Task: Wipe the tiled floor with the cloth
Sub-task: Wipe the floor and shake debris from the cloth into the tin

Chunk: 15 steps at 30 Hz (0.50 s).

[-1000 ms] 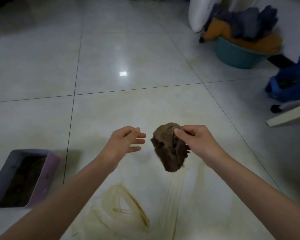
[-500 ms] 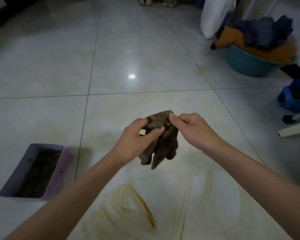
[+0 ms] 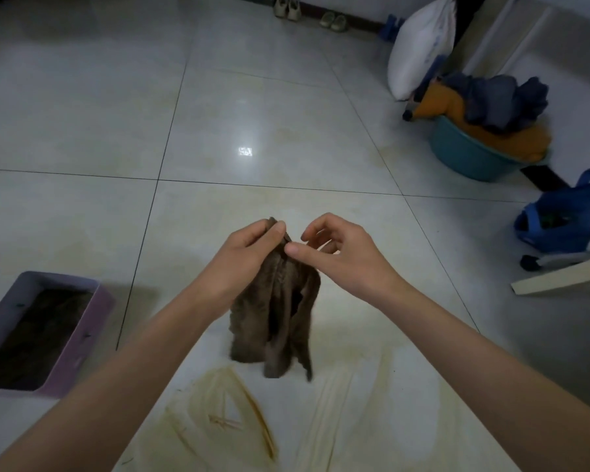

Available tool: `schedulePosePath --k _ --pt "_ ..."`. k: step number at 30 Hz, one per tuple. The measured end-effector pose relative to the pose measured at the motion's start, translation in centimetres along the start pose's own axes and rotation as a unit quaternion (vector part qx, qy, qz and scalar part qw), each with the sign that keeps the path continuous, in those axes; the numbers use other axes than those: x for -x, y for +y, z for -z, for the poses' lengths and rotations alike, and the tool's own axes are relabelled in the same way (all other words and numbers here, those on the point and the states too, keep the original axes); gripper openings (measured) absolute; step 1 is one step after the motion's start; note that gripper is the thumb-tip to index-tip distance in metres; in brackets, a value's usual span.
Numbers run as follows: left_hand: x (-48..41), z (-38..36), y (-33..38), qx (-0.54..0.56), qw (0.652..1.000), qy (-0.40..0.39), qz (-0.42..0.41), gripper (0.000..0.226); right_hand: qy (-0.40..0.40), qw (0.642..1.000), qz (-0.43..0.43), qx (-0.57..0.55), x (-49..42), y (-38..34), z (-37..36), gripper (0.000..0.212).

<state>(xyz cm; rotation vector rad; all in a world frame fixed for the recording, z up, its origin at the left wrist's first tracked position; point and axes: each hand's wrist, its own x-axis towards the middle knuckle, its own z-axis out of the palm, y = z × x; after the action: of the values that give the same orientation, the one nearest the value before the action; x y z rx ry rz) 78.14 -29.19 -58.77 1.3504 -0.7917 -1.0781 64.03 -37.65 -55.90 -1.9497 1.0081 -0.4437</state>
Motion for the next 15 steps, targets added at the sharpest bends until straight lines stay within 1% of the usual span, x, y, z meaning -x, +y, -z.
schedulePosePath --k 2,4,6,7,9,12,13,15 --pt "0.0 0.0 -0.2 0.001 1.0 -0.032 0.001 0.043 0.003 1.0 0.014 0.002 -0.2 -0.2 -0.3 0.033" --pt "-0.1 0.2 -0.5 0.001 0.999 -0.049 0.001 0.051 -0.03 0.999 -0.011 -0.031 -0.5 -0.5 -0.5 0.029" --pt "-0.2 0.5 -0.6 0.005 0.998 -0.06 -0.006 0.048 -0.072 0.995 -0.031 -0.057 -0.8 -0.5 -0.6 0.022" --pt "-0.3 0.8 -0.6 -0.002 0.998 -0.066 -0.014 0.046 -0.077 0.994 -0.031 -0.067 -1.0 -0.5 -0.7 0.017" --pt "-0.3 1.7 -0.6 -0.032 0.996 -0.075 -0.03 0.044 -0.048 0.992 -0.033 -0.114 -1.4 -0.5 -0.6 0.009" --pt "-0.4 4.0 -0.8 -0.1 0.989 -0.106 -0.021 0.022 -0.003 0.972 -0.055 -0.228 -2.1 -0.8 0.8 0.006" --pt "-0.6 4.8 -1.1 -0.14 0.983 -0.12 -0.019 0.023 0.004 0.971 -0.051 -0.233 -2.2 -0.9 1.3 0.008" --pt "-1.0 6.2 -1.8 -0.219 0.966 -0.135 -0.017 0.024 0.011 0.983 -0.03 -0.181 -2.2 -1.0 1.8 0.013"
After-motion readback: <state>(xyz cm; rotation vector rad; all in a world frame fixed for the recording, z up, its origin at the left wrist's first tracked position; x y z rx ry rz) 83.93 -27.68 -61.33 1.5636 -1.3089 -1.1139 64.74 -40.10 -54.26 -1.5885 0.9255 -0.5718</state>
